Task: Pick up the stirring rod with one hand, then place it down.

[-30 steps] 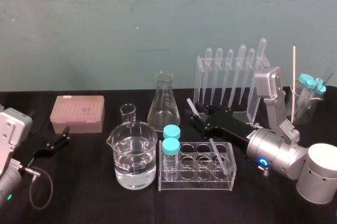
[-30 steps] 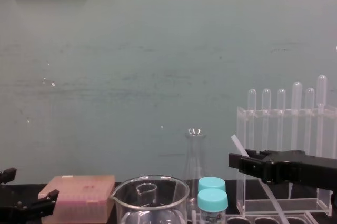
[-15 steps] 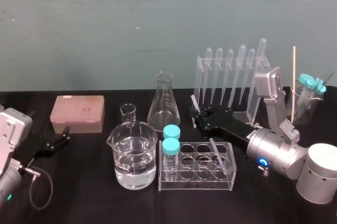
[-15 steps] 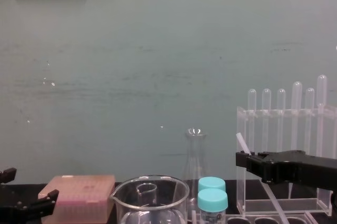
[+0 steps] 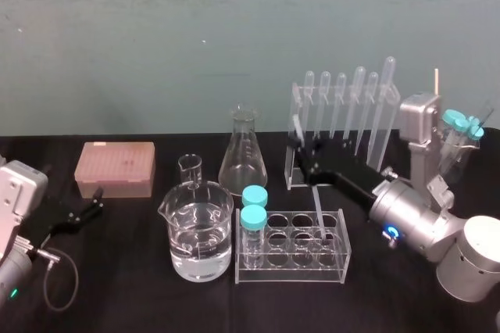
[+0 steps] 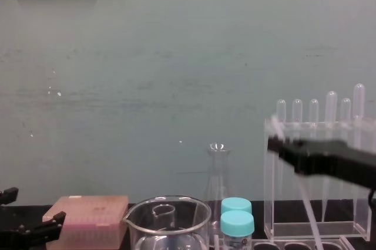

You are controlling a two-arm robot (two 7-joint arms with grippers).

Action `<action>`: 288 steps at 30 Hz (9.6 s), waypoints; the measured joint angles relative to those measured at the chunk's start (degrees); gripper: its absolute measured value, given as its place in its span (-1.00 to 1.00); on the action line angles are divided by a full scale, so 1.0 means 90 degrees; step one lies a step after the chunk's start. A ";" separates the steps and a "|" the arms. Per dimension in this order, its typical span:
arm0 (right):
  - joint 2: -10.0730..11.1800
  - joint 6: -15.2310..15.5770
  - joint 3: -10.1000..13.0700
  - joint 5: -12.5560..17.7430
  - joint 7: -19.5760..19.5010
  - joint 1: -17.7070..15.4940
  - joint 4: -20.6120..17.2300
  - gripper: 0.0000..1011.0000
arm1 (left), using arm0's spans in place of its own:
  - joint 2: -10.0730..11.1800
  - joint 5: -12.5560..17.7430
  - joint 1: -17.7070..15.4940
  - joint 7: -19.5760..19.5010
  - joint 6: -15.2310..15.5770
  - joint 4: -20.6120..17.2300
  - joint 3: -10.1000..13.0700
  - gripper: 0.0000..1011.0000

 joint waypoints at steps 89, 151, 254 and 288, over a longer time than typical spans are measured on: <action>-0.0279 -0.1552 0.0732 0.0188 0.1208 0.0121 0.0619 -0.86 | 0.0000 0.0000 0.0000 0.0000 0.0000 0.0000 0.0000 0.98; -0.0279 -0.1551 0.0732 0.0187 0.1208 0.0121 0.0619 -0.86 | 0.0000 0.0000 0.0000 0.0000 0.0000 0.0000 0.0000 0.98; -0.0313 -0.1014 0.0264 -0.0065 0.2197 0.0501 0.1526 -0.86 | 0.0000 0.0000 0.0000 0.0000 0.0000 0.0000 0.0000 0.98; -0.0313 -0.1022 0.0268 -0.0056 0.2195 0.0501 0.1532 0.42 | 0.0000 0.0000 0.0000 0.0000 0.0000 0.0000 0.0000 0.98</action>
